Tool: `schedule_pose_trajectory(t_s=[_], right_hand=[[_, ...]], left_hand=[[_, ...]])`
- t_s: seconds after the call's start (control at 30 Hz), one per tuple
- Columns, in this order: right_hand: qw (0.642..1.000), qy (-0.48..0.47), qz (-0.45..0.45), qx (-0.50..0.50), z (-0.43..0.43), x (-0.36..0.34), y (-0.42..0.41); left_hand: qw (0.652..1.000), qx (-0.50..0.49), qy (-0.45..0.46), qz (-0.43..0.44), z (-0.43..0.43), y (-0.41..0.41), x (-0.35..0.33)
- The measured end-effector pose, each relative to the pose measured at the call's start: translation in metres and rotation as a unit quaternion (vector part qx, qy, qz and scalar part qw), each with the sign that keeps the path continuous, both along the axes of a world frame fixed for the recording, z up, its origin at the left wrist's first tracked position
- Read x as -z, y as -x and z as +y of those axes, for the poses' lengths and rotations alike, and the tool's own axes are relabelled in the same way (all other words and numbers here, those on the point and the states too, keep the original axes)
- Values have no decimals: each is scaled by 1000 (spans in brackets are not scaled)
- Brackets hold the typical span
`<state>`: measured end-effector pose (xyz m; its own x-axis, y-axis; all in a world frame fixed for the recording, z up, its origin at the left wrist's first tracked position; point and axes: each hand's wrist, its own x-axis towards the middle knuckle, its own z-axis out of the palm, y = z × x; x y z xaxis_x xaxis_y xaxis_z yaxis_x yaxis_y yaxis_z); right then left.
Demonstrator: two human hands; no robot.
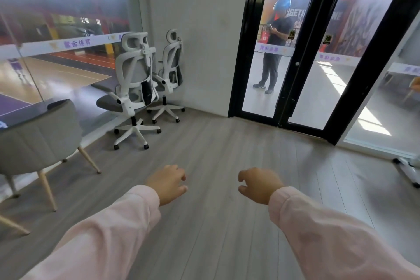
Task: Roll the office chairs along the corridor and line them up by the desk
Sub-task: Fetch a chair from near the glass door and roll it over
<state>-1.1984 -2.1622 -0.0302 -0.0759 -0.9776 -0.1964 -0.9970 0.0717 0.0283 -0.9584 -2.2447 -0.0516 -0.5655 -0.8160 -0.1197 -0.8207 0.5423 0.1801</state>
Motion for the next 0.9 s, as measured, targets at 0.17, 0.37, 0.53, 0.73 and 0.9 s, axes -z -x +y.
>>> schedule_pose_trajectory(t_s=[0.17, 0.37, 0.53, 0.73, 0.9], right_hand=[[1000, 4, 8, 2, -128, -12, 39], [1000, 23, 9, 17, -256, -33, 87], [1000, 16, 6, 15, -345, -34, 123], [1000, 18, 8, -12, -462, -28, 165], [998, 28, 1, -53, -574, -36, 205]], left_hand=[[1000, -4, -8, 4, -131, 39, -7], [1000, 8, 15, 22, -268, 92, -31], [1000, 9, 8, 23, -354, 128, -33], [1000, -8, 13, 21, -457, 167, -30], [998, -43, 34, 21, -557, 207, -40]])
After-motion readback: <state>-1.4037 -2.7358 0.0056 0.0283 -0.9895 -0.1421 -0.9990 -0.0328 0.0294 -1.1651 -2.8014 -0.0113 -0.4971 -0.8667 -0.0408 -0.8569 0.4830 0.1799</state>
